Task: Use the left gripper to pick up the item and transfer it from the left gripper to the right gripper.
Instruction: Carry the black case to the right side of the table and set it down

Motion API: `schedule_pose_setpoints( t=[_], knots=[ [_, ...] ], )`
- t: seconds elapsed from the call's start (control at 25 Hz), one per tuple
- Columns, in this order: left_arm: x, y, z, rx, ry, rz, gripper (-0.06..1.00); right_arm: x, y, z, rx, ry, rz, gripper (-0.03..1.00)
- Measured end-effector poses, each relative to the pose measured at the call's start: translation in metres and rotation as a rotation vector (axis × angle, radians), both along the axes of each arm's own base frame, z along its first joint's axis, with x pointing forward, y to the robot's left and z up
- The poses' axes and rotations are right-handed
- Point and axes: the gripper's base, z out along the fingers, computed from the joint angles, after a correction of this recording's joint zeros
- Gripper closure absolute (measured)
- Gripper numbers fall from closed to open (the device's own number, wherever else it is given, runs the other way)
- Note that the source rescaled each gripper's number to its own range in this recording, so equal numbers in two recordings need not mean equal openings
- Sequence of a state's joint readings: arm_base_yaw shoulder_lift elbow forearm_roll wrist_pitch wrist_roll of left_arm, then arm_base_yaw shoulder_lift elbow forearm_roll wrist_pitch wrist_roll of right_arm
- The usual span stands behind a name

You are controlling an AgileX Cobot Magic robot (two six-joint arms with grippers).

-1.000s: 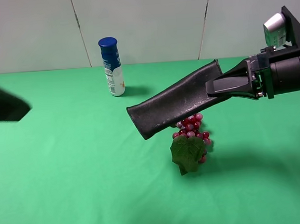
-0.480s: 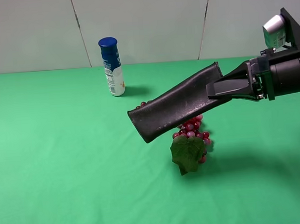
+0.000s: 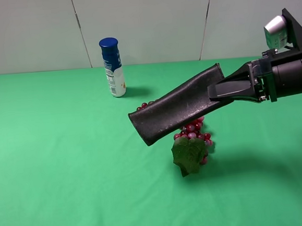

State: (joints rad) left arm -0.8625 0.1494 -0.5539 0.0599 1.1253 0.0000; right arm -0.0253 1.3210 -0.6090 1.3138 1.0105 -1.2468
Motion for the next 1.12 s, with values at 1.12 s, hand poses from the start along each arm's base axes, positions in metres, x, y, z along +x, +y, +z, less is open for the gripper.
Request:
schedule_pose_setpoints(
  t=[1.12],
  knots=[
    [-0.004, -0.006, -0.017, -0.077, 0.031, 0.003, -0.02, 0.0, 0.0, 0.0, 0.001, 0.003, -0.001, 0.93]
  ],
)
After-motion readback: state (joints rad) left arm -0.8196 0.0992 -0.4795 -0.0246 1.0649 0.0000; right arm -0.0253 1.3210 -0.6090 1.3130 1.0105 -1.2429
